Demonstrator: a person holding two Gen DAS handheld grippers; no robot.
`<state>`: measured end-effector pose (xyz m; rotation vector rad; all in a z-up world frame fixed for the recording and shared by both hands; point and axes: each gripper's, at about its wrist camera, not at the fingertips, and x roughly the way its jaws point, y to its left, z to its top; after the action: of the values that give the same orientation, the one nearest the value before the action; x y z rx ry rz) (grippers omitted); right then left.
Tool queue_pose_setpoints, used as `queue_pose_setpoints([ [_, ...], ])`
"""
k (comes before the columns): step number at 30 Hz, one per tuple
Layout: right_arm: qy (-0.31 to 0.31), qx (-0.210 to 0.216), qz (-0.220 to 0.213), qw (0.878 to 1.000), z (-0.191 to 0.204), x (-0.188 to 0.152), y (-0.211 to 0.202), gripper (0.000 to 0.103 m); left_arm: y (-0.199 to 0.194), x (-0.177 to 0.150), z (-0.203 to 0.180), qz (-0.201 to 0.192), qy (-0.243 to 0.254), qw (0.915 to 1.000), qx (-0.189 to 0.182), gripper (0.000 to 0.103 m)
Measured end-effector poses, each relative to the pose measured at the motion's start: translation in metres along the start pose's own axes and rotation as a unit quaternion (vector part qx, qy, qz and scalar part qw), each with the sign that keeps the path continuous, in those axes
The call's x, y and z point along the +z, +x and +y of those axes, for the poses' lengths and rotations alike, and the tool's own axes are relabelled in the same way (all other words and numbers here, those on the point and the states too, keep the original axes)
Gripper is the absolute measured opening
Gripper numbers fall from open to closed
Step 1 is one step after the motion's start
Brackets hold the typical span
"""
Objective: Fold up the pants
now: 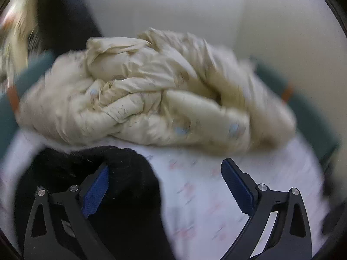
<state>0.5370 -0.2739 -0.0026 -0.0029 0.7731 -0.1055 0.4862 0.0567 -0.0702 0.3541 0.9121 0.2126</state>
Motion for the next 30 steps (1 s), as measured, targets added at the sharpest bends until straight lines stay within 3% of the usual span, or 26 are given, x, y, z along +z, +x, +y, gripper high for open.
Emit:
queue_pose_setpoints([
  [2, 0.053, 0.054, 0.107, 0.991, -0.014, 0.004, 0.016, 0.103, -0.019, -0.030, 0.001, 0.012, -0.024, 0.9991, -0.033, 0.095],
  [3, 0.061, 0.066, 0.188, 0.978, -0.014, -0.001, 0.030, 0.103, -0.028, -0.042, 0.000, 0.019, -0.032, 0.9977, -0.057, 0.095],
  [4, 0.058, 0.058, 0.233, 0.969, -0.010, -0.008, 0.035, 0.103, -0.042, -0.059, -0.001, 0.023, -0.040, 0.9956, -0.081, 0.095],
  [5, 0.043, 0.059, 0.243, 0.967, -0.004, -0.012, 0.033, 0.103, -0.054, -0.075, -0.002, 0.027, -0.042, 0.9939, -0.099, 0.095],
  [7, -0.004, 0.071, 0.211, 0.975, 0.016, -0.017, 0.014, 0.103, -0.082, -0.113, -0.004, 0.034, -0.041, 0.9893, -0.136, 0.095],
  [9, -0.025, 0.092, 0.210, 0.973, 0.029, -0.026, 0.001, 0.103, -0.106, -0.152, -0.007, 0.051, -0.035, 0.9855, -0.158, 0.095],
  [13, -0.082, 0.064, 0.179, 0.978, 0.038, -0.054, -0.047, 0.103, -0.136, -0.213, -0.003, 0.089, -0.042, 0.9815, -0.164, 0.095],
  [16, -0.095, 0.072, 0.177, 0.977, 0.028, -0.089, -0.085, 0.103, -0.155, -0.252, 0.011, 0.120, -0.086, 0.9732, -0.176, 0.095],
  [20, -0.083, 0.072, 0.179, 0.978, -0.009, -0.147, -0.136, 0.103, -0.185, -0.297, 0.026, 0.153, -0.134, 0.9610, -0.187, 0.095],
  [26, -0.024, 0.080, 0.208, 0.975, -0.067, -0.261, -0.206, 0.103, -0.246, -0.364, 0.046, 0.148, -0.191, 0.9480, -0.207, 0.095],
  [28, 0.000, 0.079, 0.228, 0.970, -0.079, -0.295, -0.221, 0.103, -0.258, -0.385, 0.044, 0.150, -0.192, 0.9470, -0.210, 0.095],
  [30, 0.021, 0.088, 0.242, 0.966, -0.085, -0.327, -0.236, 0.103, -0.265, -0.400, 0.040, 0.150, -0.177, 0.9525, -0.197, 0.095],
])
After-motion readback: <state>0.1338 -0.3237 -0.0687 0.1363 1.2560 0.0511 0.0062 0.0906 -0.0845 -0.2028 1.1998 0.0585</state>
